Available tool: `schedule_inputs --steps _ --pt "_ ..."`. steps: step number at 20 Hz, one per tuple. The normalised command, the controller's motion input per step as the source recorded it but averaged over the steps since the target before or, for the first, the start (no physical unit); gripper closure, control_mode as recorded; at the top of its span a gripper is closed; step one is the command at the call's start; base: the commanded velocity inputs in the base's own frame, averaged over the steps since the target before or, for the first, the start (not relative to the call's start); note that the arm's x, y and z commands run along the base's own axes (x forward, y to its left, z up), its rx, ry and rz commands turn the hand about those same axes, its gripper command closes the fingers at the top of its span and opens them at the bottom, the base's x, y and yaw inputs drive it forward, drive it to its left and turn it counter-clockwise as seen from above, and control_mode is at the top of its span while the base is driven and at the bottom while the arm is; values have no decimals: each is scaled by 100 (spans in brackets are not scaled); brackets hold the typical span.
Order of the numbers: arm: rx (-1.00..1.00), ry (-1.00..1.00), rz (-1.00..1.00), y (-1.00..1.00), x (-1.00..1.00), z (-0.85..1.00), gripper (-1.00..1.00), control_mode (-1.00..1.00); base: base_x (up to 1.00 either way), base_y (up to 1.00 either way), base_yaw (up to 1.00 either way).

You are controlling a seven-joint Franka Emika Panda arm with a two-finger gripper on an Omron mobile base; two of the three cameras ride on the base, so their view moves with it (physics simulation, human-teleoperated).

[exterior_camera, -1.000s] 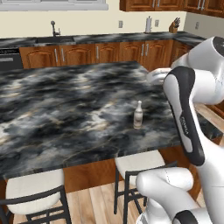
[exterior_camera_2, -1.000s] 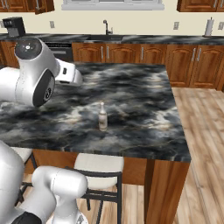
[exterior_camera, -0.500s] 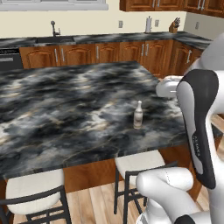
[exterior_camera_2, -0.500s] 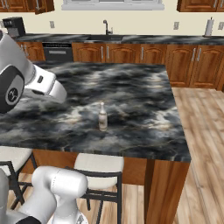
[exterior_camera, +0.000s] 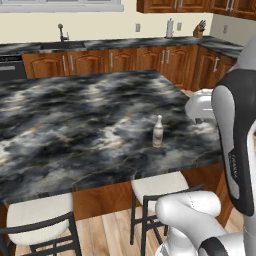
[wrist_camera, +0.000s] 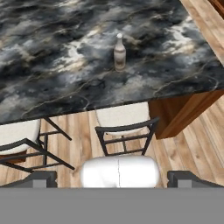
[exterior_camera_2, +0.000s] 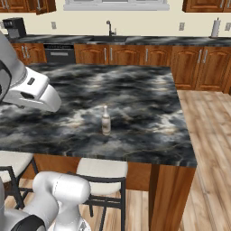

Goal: Get the candle and the liquor from the cabinet and move them to the dining counter.

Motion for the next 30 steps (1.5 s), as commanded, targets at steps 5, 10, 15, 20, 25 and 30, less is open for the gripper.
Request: schedule_inputs --steps 5,10,15,20,25,30 --pt "-3 0 5 0 0 -23 -100 -100 0 0 0" --pt "-9 1 5 3 0 -21 -100 -100 0 0 0" --pt "-6 2 1 2 0 -1 -100 -100 0 0 0" --pt "3 6 0 0 -7 0 -100 -100 0 0 0" --pt "9 7 0 -6 -15 0 -100 -100 0 0 0" --pt "3 1 0 -6 -12 -1 -100 -100 0 0 0"
